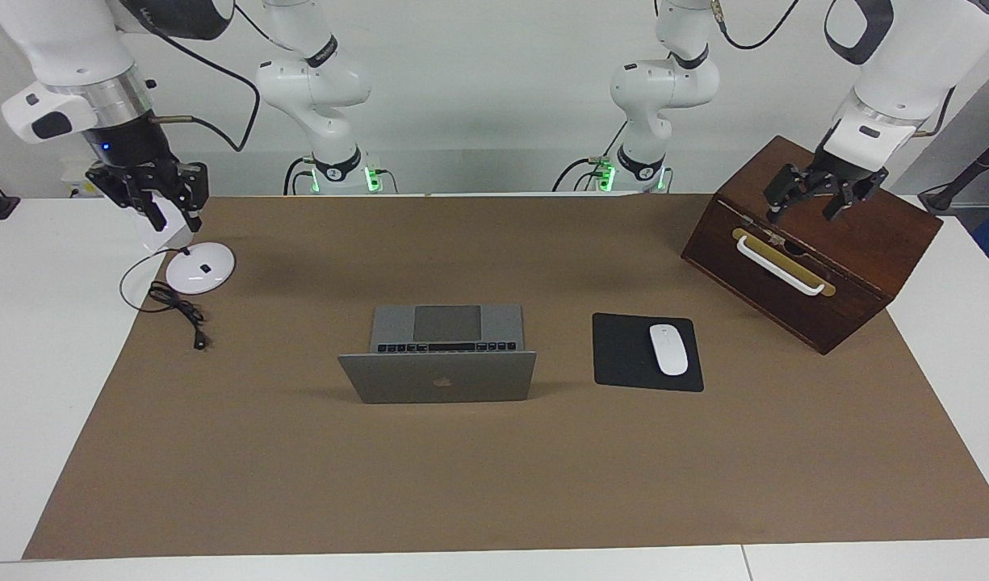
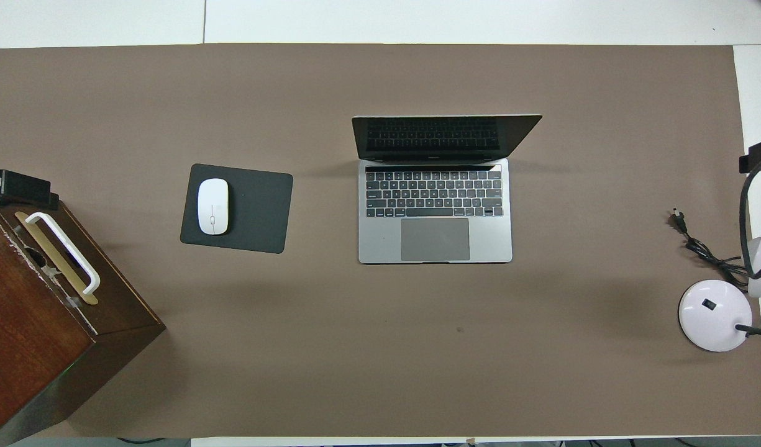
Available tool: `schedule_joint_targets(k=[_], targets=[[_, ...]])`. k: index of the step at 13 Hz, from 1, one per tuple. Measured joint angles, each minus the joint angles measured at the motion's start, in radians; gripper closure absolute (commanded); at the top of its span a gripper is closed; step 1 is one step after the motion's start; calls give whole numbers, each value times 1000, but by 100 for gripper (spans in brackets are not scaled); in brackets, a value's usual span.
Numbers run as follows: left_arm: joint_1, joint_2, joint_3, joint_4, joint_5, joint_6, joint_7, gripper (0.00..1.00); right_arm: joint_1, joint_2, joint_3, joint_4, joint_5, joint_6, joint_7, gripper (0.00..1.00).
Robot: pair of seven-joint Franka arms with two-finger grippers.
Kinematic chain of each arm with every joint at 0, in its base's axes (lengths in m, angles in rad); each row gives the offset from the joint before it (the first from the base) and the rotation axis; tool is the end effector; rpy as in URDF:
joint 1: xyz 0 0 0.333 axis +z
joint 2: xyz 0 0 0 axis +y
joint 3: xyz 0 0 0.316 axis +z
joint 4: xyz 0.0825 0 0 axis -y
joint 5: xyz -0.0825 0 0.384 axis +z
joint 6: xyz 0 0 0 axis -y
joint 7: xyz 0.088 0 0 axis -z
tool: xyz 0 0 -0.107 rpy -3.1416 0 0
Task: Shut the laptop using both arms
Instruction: 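Reach the right gripper toward the laptop screen while the left gripper advances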
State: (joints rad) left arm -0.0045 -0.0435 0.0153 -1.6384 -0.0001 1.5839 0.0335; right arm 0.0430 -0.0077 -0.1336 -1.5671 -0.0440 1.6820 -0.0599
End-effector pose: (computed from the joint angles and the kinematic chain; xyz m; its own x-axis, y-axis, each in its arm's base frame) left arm 0.5413 0.0060 0.6175 0.9997 -0.0227 -0.0110 -0.0227 -0.9997 0.0011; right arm 0.5608 -0.0555 0.6411 0.9925 -0.0253 0.1193 -0.0315 -0.9982 0.0502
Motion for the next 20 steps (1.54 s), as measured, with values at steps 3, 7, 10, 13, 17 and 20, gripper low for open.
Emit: schedule_joint_targets(k=[3,7,10,13,17,20], targets=[[0,0,0,0,0,0,0,98,-1,87,0,26,-16,124,-7,100],[0,0,0,0,0,0,0,100,-1,252,1,155,-16,211,-7,100],[0,0,0,-2,-8,3,0,100,-11,379,1,310,29,211,-7,100],[0,-8,0,-40,-71,52,0,100,-14,467,2,411,56,211,6,100],[-3,-71,-9,-208,-150,220,0,100,-5,575,43,505,63,253,125,100],[-59,-140,-20,-382,-189,429,-1,100,39,621,48,524,63,285,208,100]])
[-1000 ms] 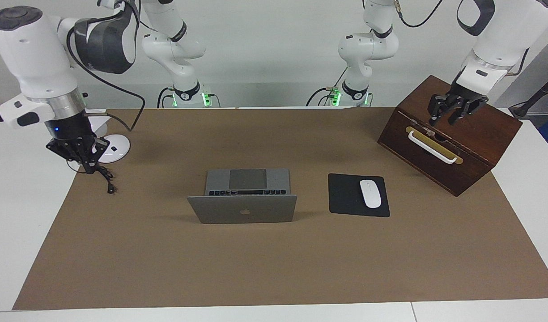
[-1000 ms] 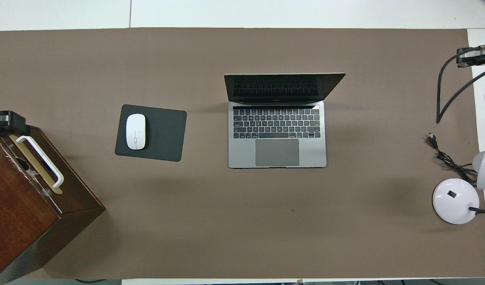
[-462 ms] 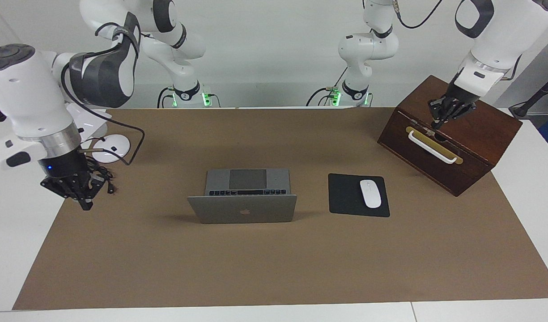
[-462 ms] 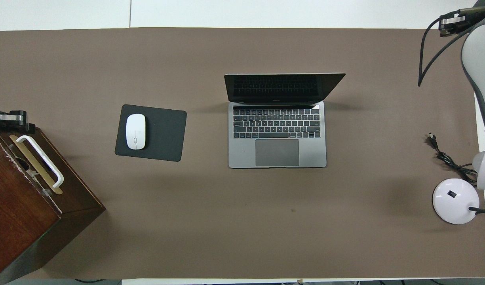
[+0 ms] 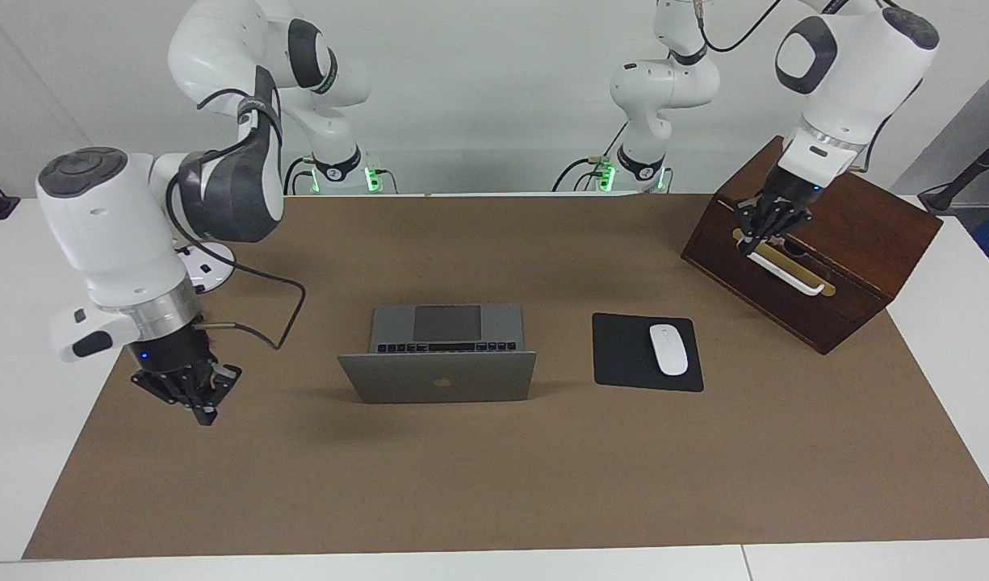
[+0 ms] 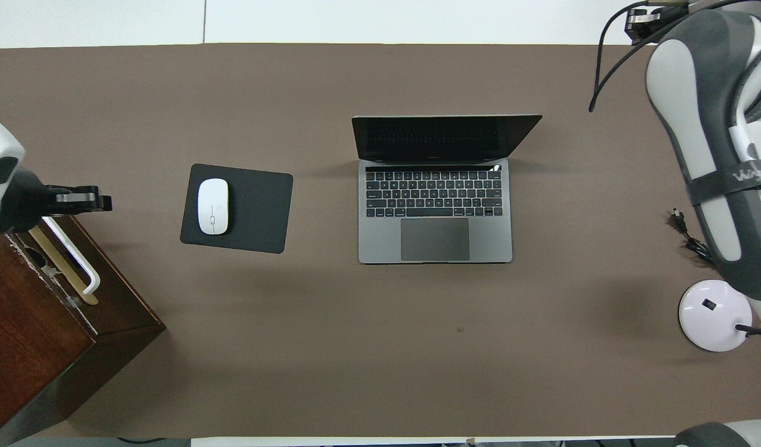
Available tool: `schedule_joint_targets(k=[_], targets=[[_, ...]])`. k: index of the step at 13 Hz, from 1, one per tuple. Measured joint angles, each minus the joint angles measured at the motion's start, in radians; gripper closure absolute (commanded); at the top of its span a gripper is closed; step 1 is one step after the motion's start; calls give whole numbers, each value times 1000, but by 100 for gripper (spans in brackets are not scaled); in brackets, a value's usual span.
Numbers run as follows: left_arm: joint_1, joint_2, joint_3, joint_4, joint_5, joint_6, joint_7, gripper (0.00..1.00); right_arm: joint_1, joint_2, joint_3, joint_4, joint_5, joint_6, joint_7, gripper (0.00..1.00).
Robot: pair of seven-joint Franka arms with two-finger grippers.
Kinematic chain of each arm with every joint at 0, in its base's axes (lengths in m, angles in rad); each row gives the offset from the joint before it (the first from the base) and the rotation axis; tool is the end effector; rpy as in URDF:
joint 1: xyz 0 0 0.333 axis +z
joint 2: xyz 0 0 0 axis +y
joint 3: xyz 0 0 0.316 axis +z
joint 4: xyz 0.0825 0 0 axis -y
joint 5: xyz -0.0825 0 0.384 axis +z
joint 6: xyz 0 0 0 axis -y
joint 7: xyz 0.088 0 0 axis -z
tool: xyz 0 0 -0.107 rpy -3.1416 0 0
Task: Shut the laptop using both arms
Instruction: 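Reach the right gripper toward the laptop screen while the left gripper advances, then move the left gripper to the laptop's near edge while the right gripper hovers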
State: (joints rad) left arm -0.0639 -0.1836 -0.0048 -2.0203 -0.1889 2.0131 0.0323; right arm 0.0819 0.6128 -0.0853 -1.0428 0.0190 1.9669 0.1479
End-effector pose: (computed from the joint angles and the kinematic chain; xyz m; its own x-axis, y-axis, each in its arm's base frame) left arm 0.5193 -0.0470 0.5485 0.9846 -0.0191 0.1739 -0.0500 -0.9833 0.1748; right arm 0.7549 0.0195 0.5198 0.9424 -0.1283 0.3089 -0.1298 -0.9914 -0.0156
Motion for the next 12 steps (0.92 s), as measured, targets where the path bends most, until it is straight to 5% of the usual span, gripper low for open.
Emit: schedule_joint_targets(k=[4,12], targets=[[-125,-85,-5,-199,-6,218,-22,100,97,18,-4,12,-1,6,82,100],[-413,-129,-8,-379,-7,536,-133,100,267,29,-6,15,-96,9,244,100]])
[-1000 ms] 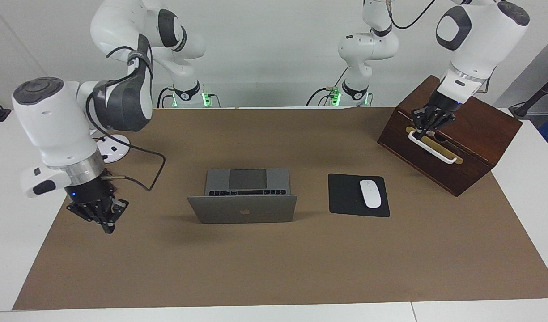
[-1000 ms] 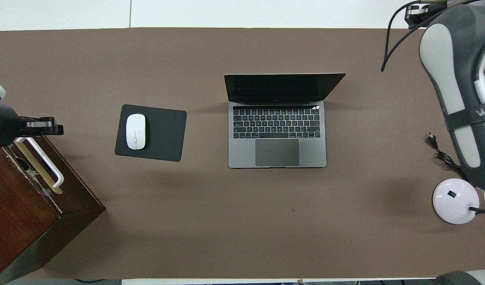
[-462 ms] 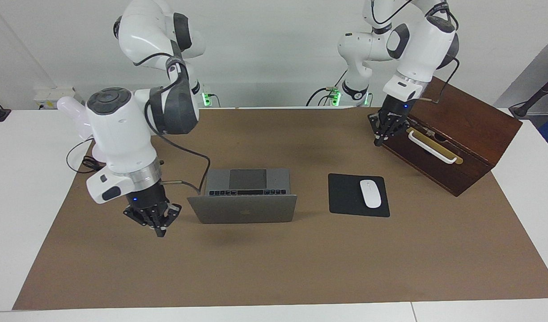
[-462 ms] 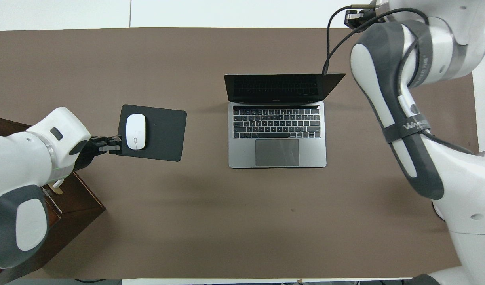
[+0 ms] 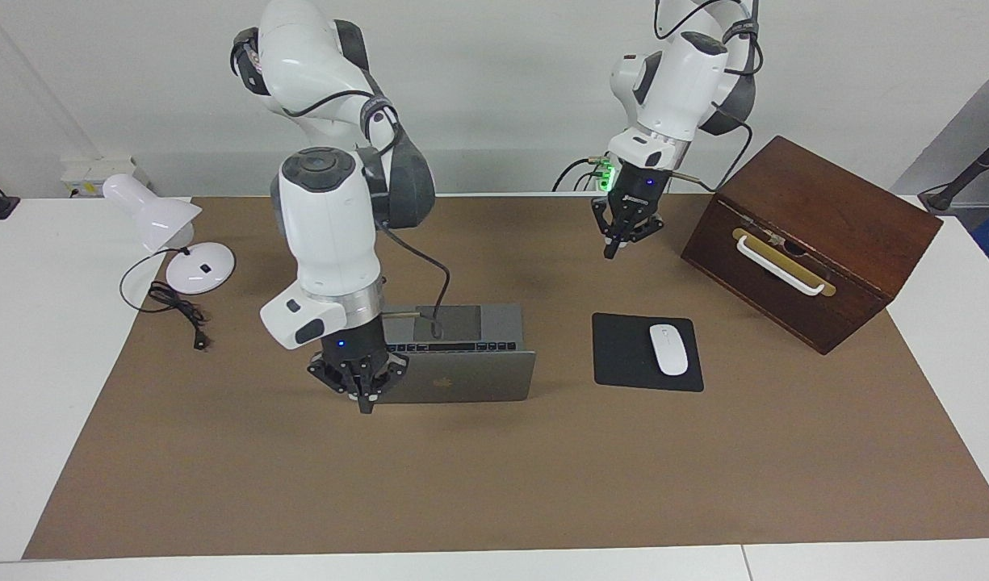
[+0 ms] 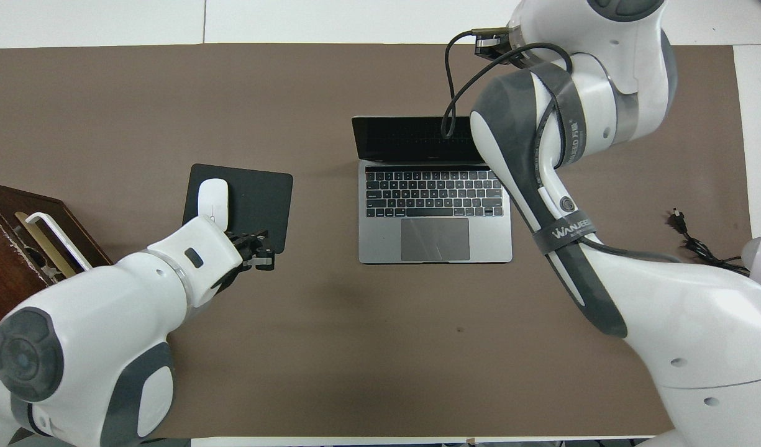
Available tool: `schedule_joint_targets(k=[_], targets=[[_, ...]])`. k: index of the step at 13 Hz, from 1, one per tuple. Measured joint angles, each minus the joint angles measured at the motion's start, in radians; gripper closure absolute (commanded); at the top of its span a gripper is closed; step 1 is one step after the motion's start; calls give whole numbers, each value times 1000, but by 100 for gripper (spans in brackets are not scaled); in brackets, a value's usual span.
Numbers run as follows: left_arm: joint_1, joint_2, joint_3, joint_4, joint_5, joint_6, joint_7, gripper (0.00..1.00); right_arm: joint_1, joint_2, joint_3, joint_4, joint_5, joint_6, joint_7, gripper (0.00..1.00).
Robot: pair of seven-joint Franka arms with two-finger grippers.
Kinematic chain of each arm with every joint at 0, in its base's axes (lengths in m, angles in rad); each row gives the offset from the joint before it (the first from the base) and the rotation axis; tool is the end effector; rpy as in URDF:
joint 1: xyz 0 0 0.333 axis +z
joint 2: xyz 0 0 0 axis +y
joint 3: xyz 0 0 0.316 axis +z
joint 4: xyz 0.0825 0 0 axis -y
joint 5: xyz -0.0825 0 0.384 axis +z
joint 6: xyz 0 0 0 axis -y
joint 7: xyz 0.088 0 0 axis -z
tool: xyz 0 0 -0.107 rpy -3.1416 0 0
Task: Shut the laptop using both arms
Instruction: 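Move the left gripper to the laptop's near edge while the right gripper hovers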
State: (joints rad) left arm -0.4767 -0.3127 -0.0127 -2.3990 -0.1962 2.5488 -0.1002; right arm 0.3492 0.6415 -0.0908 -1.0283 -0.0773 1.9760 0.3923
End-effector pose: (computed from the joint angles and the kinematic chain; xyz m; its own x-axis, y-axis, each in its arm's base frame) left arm 0.4269 -0.2248 0.4848 0.8917 -0.1827 0.4142 -0.2883 -0.9346 0.2083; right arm 0.7312 0.2121 0.5072 0.9414 -0.0820 0.3273 -0.0889 -0.9960 0.0062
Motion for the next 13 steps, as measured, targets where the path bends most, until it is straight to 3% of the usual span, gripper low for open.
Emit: schedule_joint_targets(k=[6,13], targets=[[-113,22,1,-88,0,232,-18,100,40,3,1,-32,-24,51,74,100],[-205,196,0,-96,0,492,2,100,41,1,1,-79,-24,84,94,100]])
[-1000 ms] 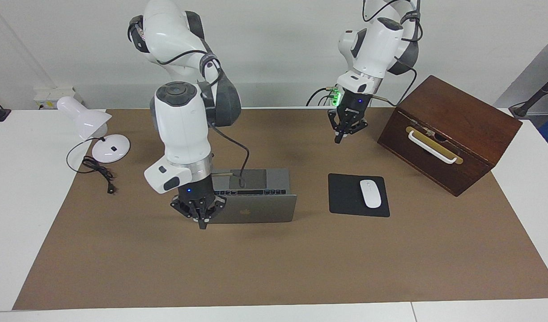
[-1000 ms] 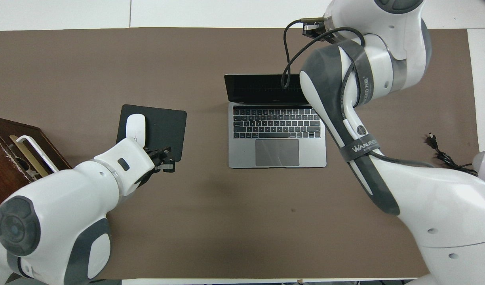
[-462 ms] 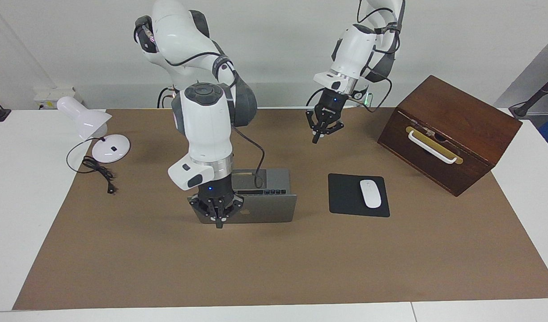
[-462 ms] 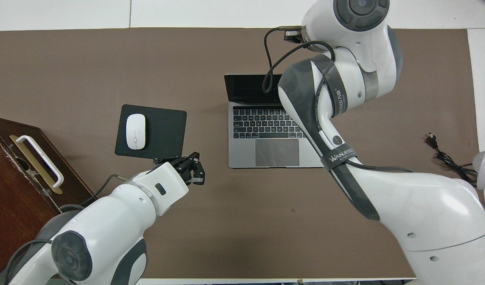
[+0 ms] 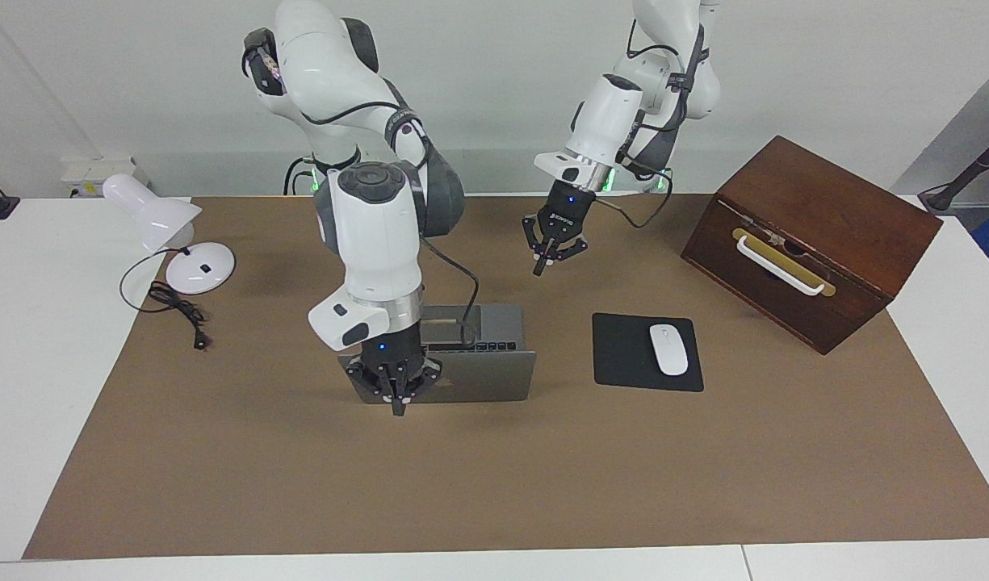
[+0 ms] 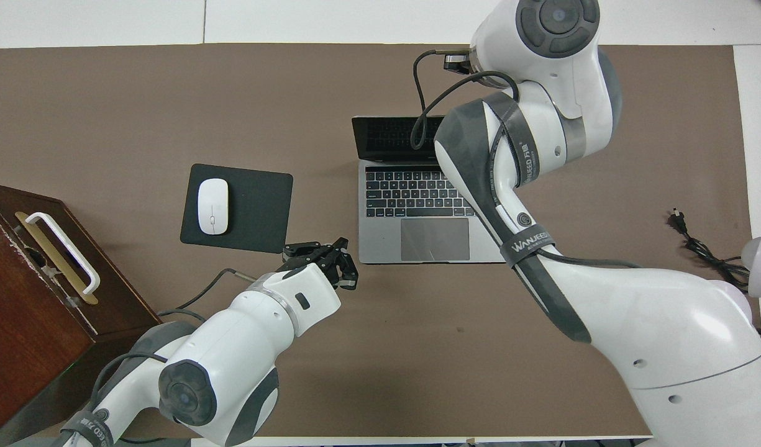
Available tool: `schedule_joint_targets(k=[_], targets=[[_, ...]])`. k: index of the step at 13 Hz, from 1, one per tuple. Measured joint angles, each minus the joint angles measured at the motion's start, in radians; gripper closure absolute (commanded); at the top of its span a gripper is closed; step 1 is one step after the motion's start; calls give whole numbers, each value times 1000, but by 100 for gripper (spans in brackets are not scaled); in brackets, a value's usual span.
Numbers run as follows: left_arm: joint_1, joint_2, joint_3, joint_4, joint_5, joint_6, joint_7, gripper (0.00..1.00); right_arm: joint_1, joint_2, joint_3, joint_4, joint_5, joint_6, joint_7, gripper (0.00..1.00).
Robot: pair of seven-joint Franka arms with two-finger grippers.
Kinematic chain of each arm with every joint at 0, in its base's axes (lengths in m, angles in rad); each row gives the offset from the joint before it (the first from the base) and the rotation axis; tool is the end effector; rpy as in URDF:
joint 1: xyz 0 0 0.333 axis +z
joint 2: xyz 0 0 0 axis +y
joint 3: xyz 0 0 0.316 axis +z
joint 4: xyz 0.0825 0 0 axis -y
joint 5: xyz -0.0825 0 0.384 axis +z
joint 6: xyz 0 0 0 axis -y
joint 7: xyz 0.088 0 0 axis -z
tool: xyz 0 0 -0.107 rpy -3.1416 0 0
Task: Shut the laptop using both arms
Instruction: 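Move the left gripper to the laptop's near edge while the right gripper hovers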
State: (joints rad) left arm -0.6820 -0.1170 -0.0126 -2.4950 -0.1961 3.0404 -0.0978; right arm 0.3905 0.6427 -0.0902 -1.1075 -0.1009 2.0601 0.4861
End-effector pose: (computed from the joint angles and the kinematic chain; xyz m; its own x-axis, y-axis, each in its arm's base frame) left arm 0.3970 -0.3114 0.4049 0.7661 -0.2635 0.5862 -0.4471 -0.8738 0.1915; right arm 0.7251 0.2414 0.4759 0.9336 -0.1192 0.3379 -0.1245 -0.9922 -0.0058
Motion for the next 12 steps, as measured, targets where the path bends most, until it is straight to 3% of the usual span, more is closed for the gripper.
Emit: schedule_joint_targets(k=[3,12], targets=[[-13,68,1,0,0,95,36,100,0,-3,1,-13,0,1,17,100],[-28,202,1,10,0,203,101,100,1,-24,12,-50,79,-38,25,100]])
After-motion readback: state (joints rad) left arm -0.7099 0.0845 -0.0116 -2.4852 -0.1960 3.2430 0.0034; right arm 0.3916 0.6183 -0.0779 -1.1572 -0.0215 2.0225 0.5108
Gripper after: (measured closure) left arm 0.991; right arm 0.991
